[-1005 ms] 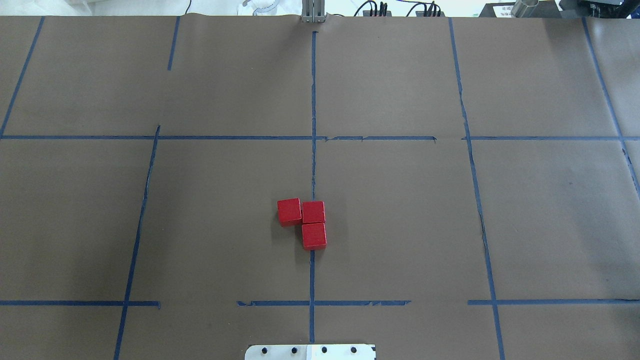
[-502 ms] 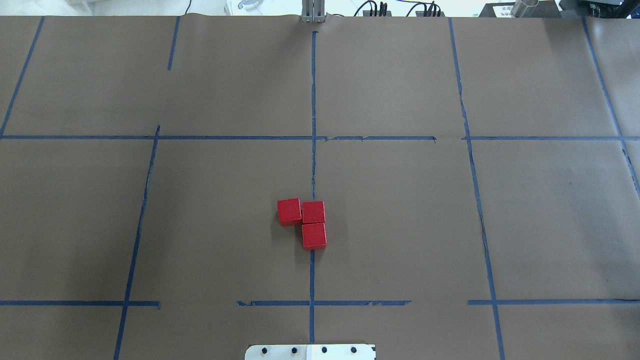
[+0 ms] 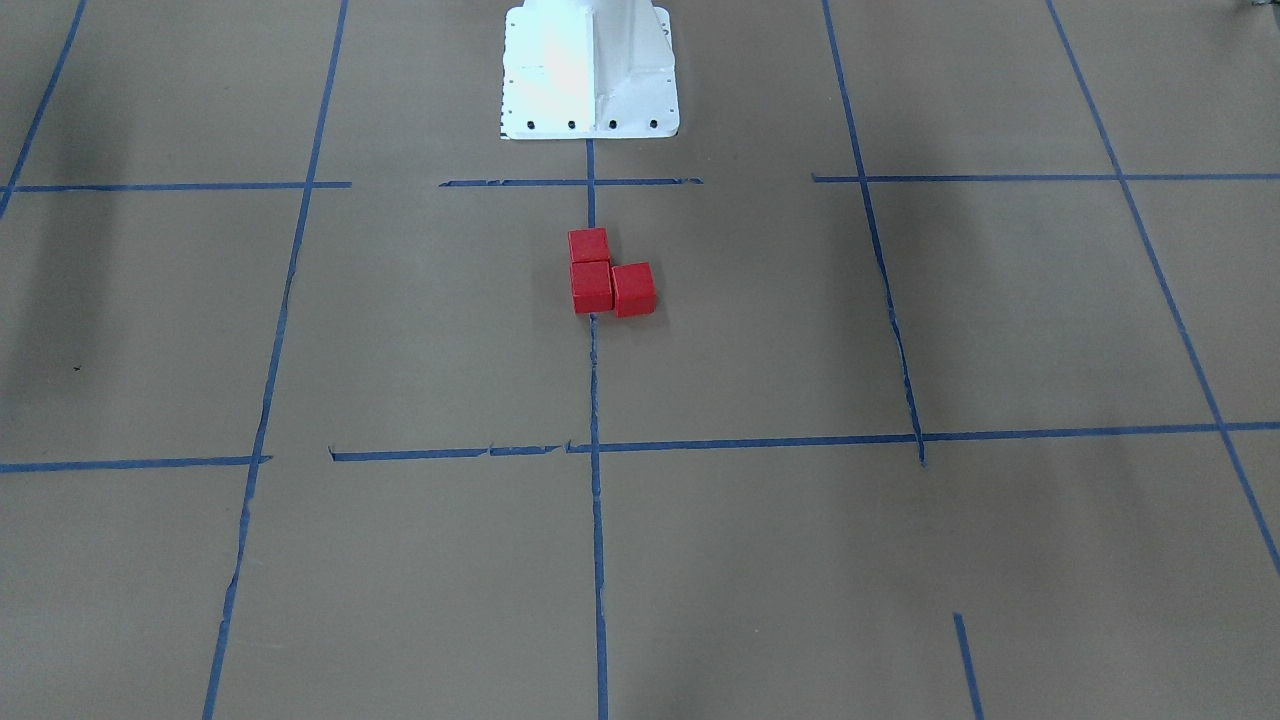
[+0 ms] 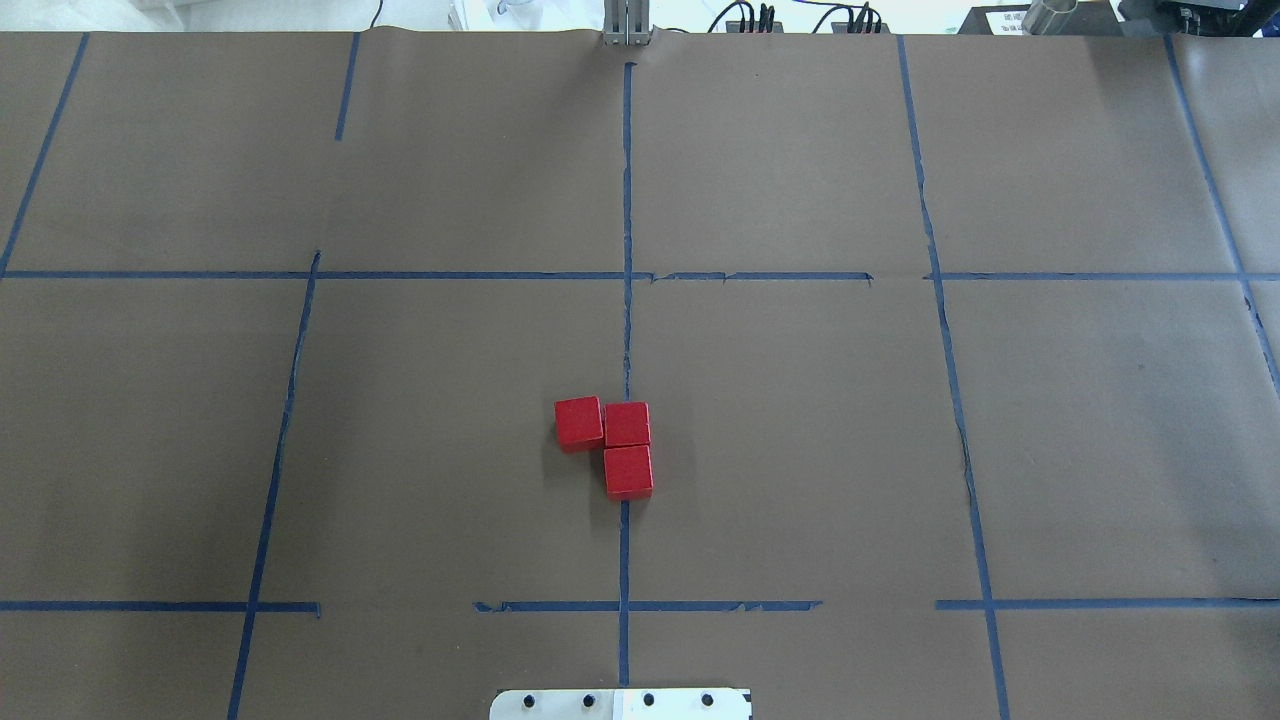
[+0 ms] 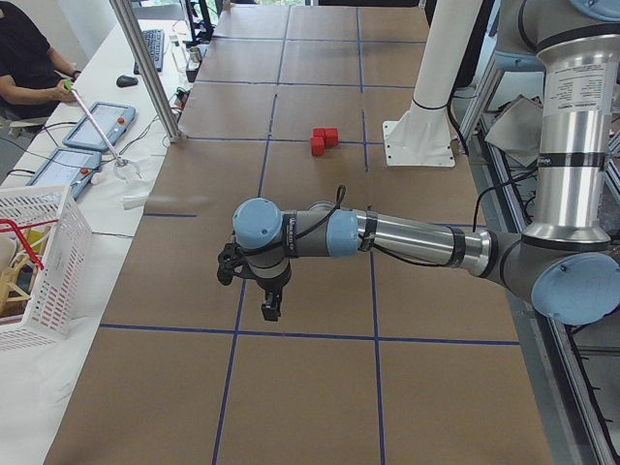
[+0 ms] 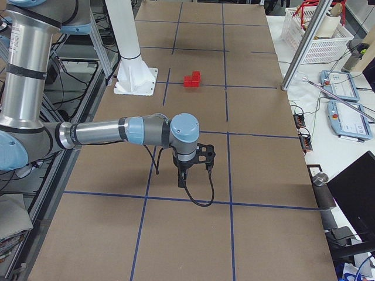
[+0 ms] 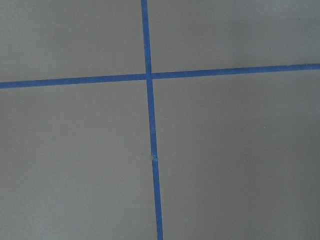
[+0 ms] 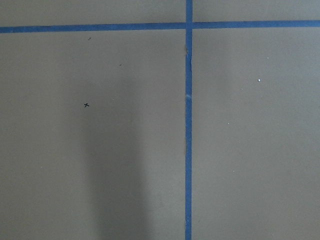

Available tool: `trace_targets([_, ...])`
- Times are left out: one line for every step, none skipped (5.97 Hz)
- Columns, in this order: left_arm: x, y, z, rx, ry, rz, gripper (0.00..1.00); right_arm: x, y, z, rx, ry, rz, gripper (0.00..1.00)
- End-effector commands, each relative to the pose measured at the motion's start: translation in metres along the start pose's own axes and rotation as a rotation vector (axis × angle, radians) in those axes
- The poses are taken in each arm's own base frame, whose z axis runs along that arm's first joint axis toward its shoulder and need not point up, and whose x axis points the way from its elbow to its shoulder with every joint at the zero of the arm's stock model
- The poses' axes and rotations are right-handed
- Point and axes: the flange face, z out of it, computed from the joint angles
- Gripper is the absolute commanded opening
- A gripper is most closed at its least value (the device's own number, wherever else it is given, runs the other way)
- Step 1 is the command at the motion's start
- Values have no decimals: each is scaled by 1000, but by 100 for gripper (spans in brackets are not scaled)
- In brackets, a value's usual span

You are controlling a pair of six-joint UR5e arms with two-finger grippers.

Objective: Form red blocks into L shape at center

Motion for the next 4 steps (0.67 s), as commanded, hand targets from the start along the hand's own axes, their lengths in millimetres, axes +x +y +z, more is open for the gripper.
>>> trace_targets([-4,3,5,-8,3,-4,100,5,-1,5,-2,1,3,100])
trace_targets([-4,6,5,-8,0,0,100,5,0,5,-3,-2,5,100])
trace_targets([-7,8,6,-8,-6,1,100,5,0,5,-3,-4,10,100])
trace_targets([-8,9,7,-2,-5,6,100,4,-1,5,-2,-5,15,100])
